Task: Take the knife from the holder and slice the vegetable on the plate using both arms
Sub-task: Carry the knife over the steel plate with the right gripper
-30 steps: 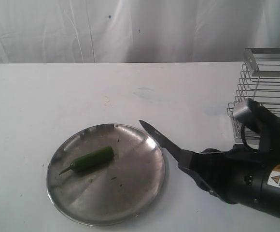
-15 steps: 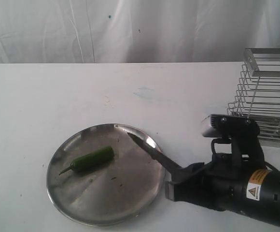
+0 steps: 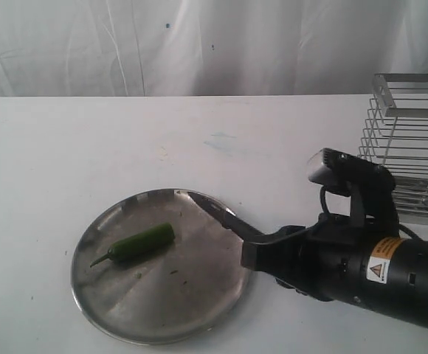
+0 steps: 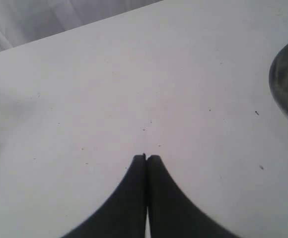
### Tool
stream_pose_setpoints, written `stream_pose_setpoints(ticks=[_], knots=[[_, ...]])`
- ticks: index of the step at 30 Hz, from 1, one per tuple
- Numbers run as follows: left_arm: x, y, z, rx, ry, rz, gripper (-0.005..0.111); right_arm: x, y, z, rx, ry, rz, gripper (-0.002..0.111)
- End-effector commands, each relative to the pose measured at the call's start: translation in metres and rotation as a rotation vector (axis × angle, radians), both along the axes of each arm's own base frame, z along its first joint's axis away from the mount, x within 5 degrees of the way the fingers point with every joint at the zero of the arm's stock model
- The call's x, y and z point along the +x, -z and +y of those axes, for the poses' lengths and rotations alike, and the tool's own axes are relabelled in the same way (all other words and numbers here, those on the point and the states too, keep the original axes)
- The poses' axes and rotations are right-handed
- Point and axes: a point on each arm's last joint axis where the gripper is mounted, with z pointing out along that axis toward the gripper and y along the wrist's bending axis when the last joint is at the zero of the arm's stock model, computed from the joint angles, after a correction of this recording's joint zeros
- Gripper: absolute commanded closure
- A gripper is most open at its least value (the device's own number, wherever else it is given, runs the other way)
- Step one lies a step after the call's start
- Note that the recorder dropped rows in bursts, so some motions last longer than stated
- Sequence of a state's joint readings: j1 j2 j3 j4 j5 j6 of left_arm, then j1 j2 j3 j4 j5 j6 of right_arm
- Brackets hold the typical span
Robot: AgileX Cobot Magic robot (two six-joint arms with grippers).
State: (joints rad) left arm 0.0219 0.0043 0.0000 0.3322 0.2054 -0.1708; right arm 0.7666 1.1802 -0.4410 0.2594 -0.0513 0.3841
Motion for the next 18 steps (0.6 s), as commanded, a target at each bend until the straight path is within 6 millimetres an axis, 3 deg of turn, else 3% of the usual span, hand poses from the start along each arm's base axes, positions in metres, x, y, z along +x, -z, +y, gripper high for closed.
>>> stream_pose_setpoints(ticks=[1,5,10,18], knots=[[0.000,-0.001,0.000,0.005,0.007,-0.008,0.107,-0.004,0.011,-0.007,0.106,0.114,0.066,0.108],[0.000,-0.001,0.000,0.005,0.007,-0.008,0.107,-0.005,0.015,-0.012,0.200,0.185,0.059,0.108],[0.000,-0.001,0.000,0.005,0.007,-0.008,0.107,-0.002,0.021,-0.008,0.171,0.170,0.056,0.108],[0.000,-0.001,0.000,0.005,0.007,-0.008,0.107,0.010,0.039,0.015,0.311,0.095,0.050,0.108]])
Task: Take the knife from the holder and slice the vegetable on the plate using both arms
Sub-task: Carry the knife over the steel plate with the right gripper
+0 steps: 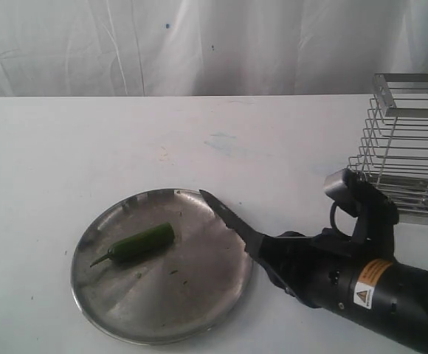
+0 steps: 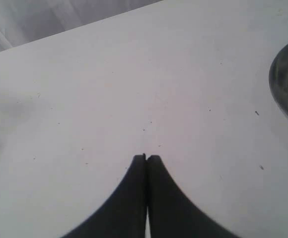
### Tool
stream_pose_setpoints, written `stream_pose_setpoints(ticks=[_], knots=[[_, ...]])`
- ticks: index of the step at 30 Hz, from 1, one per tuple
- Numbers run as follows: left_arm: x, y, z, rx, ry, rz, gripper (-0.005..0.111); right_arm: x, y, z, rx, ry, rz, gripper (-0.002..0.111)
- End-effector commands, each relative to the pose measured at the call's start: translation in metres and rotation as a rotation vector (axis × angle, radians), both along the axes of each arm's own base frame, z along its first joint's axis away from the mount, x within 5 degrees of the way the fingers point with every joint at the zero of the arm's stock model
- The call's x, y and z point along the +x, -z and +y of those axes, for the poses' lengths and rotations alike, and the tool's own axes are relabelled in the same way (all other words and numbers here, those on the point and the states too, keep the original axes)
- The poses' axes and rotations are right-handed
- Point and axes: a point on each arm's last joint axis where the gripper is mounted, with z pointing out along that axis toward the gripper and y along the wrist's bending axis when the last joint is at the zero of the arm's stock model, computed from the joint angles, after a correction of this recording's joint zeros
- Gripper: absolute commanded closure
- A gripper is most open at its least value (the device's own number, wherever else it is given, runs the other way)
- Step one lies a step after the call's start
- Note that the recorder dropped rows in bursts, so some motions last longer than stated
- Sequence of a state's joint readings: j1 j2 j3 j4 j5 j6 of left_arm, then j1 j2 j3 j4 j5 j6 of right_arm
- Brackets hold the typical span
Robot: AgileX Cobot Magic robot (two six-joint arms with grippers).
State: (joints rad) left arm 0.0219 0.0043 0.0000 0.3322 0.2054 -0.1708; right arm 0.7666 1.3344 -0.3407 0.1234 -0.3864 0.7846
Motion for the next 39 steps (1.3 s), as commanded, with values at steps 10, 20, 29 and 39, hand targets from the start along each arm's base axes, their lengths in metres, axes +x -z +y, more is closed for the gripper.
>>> stream_pose_setpoints(ticks=[10,20,29,39], knots=[[0.000,-0.001,0.000,0.005,0.007,-0.008,0.107,0.003,0.032,0.024,0.098,-0.133,0.054,0.108],[0.000,-0.001,0.000,0.005,0.007,-0.008,0.107,-0.006,0.040,0.025,0.019,-0.217,0.127,0.108],[0.000,-0.001,0.000,0.005,0.007,-0.008,0.107,-0.008,0.049,0.018,-0.099,-0.207,0.191,0.108],[0.000,-0.001,0.000,0.005,0.007,-0.008,0.107,-0.011,0.052,0.016,-0.119,-0.215,0.225,0.085]])
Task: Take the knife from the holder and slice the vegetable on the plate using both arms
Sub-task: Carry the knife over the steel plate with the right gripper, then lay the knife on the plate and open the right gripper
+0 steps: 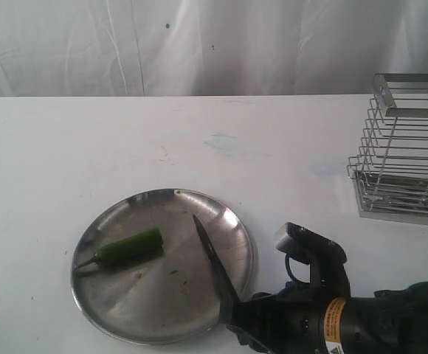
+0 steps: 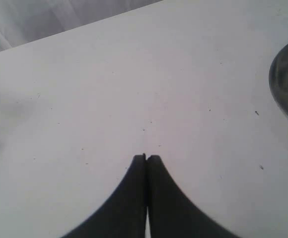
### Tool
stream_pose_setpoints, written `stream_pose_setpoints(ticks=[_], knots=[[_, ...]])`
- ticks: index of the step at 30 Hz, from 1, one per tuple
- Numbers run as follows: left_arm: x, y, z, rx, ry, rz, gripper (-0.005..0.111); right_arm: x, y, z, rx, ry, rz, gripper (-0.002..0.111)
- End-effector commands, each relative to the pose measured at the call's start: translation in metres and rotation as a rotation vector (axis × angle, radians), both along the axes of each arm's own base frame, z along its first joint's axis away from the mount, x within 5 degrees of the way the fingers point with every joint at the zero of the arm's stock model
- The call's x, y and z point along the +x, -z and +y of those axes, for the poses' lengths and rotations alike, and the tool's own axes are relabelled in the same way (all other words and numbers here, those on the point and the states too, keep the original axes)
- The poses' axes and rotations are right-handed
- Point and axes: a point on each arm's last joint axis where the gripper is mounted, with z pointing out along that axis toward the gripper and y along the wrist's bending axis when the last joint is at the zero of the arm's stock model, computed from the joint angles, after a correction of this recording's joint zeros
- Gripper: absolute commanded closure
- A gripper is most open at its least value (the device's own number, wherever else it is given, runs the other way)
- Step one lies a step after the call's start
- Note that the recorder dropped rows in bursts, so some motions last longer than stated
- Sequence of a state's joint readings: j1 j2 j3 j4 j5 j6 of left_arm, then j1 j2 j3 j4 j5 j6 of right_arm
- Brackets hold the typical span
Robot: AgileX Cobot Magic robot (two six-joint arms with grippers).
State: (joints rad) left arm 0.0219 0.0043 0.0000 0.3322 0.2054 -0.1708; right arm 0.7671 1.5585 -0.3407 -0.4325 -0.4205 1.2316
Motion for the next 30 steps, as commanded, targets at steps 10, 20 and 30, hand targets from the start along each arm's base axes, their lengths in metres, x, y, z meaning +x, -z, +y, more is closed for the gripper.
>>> stream_pose_setpoints(ticks=[10,20,30], knots=[[0.0000,-0.0006,-0.0003,0.005,0.007,-0.008,0.107,-0.0013,0.0029,-0.0024,-0.034,0.001,0.017,0.072],[0.0000,-0.0006,-0.0003,0.005,0.007,-0.008,0.107,0.0005,0.0044,-0.0042,-0.101,-0.009,0.014,0.067],[0.0000,-0.0006,-0.0003,0.005,0.007,-0.008,0.107,0.0082,0.0004,-0.0007,-0.159,-0.018,0.002,0.059]])
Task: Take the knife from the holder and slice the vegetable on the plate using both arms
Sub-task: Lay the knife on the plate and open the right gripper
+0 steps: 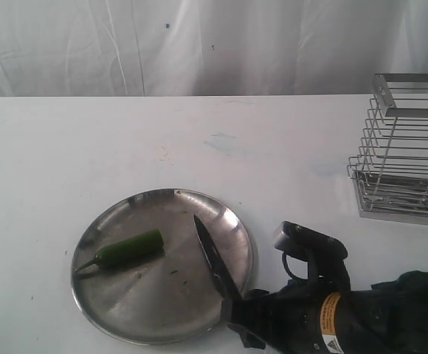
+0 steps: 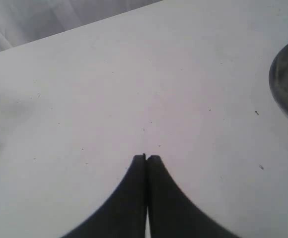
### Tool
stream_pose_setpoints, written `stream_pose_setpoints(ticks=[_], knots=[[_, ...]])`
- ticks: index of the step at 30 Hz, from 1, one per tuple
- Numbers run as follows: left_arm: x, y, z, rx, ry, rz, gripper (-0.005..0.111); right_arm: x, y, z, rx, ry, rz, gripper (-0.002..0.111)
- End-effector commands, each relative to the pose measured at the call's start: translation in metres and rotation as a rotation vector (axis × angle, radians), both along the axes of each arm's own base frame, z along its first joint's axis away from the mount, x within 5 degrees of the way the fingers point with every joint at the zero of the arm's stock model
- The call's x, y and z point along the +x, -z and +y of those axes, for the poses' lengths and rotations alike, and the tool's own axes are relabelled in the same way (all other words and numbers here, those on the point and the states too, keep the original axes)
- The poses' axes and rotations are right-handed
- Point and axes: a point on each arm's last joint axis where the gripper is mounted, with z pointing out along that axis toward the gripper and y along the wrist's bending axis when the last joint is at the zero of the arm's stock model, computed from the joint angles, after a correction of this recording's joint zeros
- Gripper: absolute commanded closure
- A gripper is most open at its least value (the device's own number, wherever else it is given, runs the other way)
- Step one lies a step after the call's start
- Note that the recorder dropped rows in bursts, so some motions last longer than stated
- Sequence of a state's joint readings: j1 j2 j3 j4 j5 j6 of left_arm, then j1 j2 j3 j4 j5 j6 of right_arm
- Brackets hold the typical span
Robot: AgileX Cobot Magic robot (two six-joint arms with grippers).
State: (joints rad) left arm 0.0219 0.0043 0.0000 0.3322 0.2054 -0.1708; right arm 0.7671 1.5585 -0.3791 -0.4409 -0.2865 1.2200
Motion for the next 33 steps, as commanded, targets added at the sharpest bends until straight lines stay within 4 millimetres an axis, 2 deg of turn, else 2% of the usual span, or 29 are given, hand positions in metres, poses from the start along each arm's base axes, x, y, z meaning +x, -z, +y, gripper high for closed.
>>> stream_pose_setpoints(ticks=[1,4,8,19,22,25,27,30,33], knots=[[0.000,-0.001,0.000,0.005,0.007,-0.008,0.107,0.003,0.000,-0.001,-0.091,-0.034,-0.008,0.059],[0.000,-0.001,0.000,0.005,0.007,-0.008,0.107,0.004,0.000,-0.007,-0.189,-0.026,0.006,0.059],[0.000,-0.001,0.000,0.005,0.007,-0.008,0.107,0.002,-0.013,-0.015,-0.239,-0.043,-0.042,0.059],[0.000,-0.001,0.000,0.005,0.007,-0.008,0.107,-0.004,-0.072,-0.021,-0.068,-0.022,-0.242,0.060],[0.000,-0.001,0.000,0.005,0.007,-0.008,0.107,-0.005,-0.094,-0.024,-0.054,-0.022,-0.317,0.067],[0.000,-0.001,0.000,0.005,0.007,-0.008,0.107,0.006,-0.110,-0.033,-0.221,-0.059,-0.402,0.076],[0.000,-0.001,0.000,0.005,0.007,-0.008,0.107,0.017,-0.120,-0.041,-0.436,-0.170,-0.504,0.077],[0.000,-0.001,0.000,0.005,0.007,-0.008,0.107,0.025,-0.129,-0.050,-0.659,-0.272,-0.525,0.080],[0.000,-0.001,0.000,0.005,0.007,-0.008,0.107,0.027,-0.133,-0.059,-0.871,-0.402,-0.481,0.091]])
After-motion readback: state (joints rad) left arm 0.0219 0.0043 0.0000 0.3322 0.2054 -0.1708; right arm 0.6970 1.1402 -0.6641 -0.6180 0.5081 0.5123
